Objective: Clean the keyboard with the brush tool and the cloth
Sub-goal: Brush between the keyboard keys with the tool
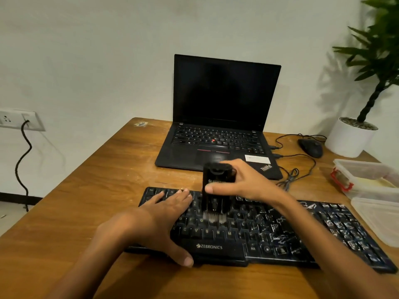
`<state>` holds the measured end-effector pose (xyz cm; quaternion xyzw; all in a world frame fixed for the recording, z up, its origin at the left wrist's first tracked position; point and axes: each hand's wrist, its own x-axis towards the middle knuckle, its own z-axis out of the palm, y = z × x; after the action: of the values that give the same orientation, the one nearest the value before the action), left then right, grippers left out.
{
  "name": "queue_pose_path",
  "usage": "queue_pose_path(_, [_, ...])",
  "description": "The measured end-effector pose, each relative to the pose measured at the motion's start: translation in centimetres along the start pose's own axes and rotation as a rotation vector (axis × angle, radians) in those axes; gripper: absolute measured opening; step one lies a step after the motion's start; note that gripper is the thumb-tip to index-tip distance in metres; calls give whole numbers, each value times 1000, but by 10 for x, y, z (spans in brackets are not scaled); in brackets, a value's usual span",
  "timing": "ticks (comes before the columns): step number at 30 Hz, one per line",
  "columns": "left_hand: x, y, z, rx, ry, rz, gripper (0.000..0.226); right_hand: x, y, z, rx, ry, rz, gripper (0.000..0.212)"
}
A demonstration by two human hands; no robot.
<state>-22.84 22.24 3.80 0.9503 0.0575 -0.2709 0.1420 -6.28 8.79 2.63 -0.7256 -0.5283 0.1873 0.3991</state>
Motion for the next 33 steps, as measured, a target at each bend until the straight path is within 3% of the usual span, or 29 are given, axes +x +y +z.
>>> queue_pose_path(3, [1, -3, 2, -1, 10, 4, 112, 7, 8, -8, -94, 225, -16, 14])
queue_pose_path(5, [2, -5, 3, -5, 15, 9, 114, 12, 5, -12, -54, 296, -45, 14])
queue_pose_path(7, [5, -9, 5, -4, 23, 11, 115, 15, 1, -2, 74, 193, -56, 26])
queue_pose_path(9, [6, -11, 6, 4, 35, 21, 115, 11, 2, 9, 15, 84, -22, 33])
queue_pose_path(12, [7, -11, 6, 0, 41, 18, 116, 4, 1, -19, -148, 2, 100, 18])
queue_pose_path(14, [7, -9, 5, 9, 34, 18, 115, 7, -7, -35, -259, 12, 95, 17])
queue_pose_path(18, [8, -7, 4, 13, 7, -9, 114, 24, -14, -3, -100, -32, -73, 25])
queue_pose_path(24, [4, -6, 2, -4, 13, 2, 114, -3, 8, -38, -100, -85, 125, 20])
queue_pose_path(27, [4, -6, 1, 0, -1, -19, 114, 0, -4, -43, -174, -112, 70, 14])
queue_pose_path(30, [3, -4, 1, 4, -11, -27, 114, 9, -6, -20, -88, -100, -2, 16])
queue_pose_path(33, [2, -4, 0, 5, -9, -26, 113, 11, 7, -15, -54, 2, 10, 21])
